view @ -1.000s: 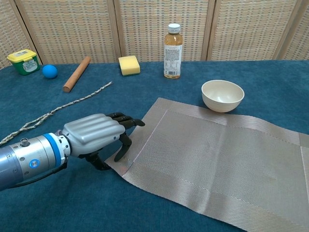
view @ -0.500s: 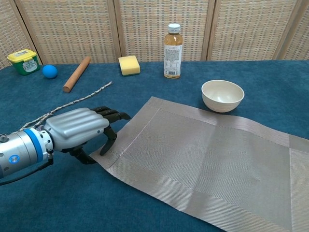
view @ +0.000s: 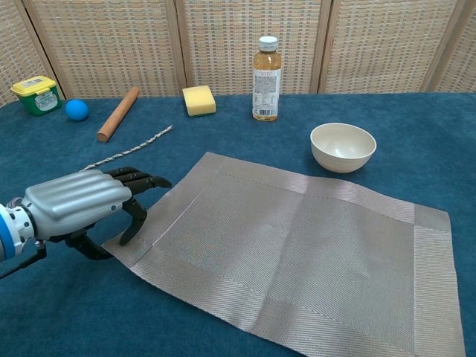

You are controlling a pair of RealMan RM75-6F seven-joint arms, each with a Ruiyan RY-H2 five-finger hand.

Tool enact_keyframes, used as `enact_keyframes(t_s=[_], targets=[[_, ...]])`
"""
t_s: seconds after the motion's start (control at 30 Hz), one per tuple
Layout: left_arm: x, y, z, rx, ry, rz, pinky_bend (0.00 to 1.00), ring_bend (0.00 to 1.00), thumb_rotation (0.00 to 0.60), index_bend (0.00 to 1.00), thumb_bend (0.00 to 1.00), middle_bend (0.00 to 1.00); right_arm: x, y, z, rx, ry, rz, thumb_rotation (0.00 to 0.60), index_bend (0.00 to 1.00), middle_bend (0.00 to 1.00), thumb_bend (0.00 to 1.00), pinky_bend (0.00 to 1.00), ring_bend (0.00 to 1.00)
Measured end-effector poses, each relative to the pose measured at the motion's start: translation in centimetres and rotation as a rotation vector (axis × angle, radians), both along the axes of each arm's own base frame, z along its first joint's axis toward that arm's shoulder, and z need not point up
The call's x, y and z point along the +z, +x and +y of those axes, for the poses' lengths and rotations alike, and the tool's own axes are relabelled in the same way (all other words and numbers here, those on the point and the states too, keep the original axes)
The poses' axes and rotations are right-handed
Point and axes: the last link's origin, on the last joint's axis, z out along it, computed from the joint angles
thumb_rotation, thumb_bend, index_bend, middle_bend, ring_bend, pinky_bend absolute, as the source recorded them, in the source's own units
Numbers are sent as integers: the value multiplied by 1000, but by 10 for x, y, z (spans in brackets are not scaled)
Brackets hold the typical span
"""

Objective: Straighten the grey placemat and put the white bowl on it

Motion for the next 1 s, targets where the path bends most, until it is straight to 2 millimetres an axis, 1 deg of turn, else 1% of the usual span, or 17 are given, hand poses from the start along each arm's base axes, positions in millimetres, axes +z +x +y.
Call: enact_keyframes(t_s=[0.3, 0.67, 0.77, 1.0], targets=[[-2, -5, -33, -67, -87, 48, 0, 0, 600, 636, 449, 0, 0, 0, 1, -1, 3, 2, 600, 143, 0, 284, 0, 0], [2, 0, -70, -129, -200, 59, 0, 0, 600, 639, 451, 0, 1, 2, 3, 4, 4, -3, 600, 143, 0, 284, 0, 0], [1, 2, -77, -141, -225, 61, 0, 0, 600, 639, 450, 0, 1, 2, 3, 6, 4, -4, 600, 143, 0, 284, 0, 0], [-2, 4, -87, -141, -271, 62, 0, 0, 600, 639, 450, 0, 2, 2, 4, 5, 3, -7, 600, 143, 0, 284, 0, 0]])
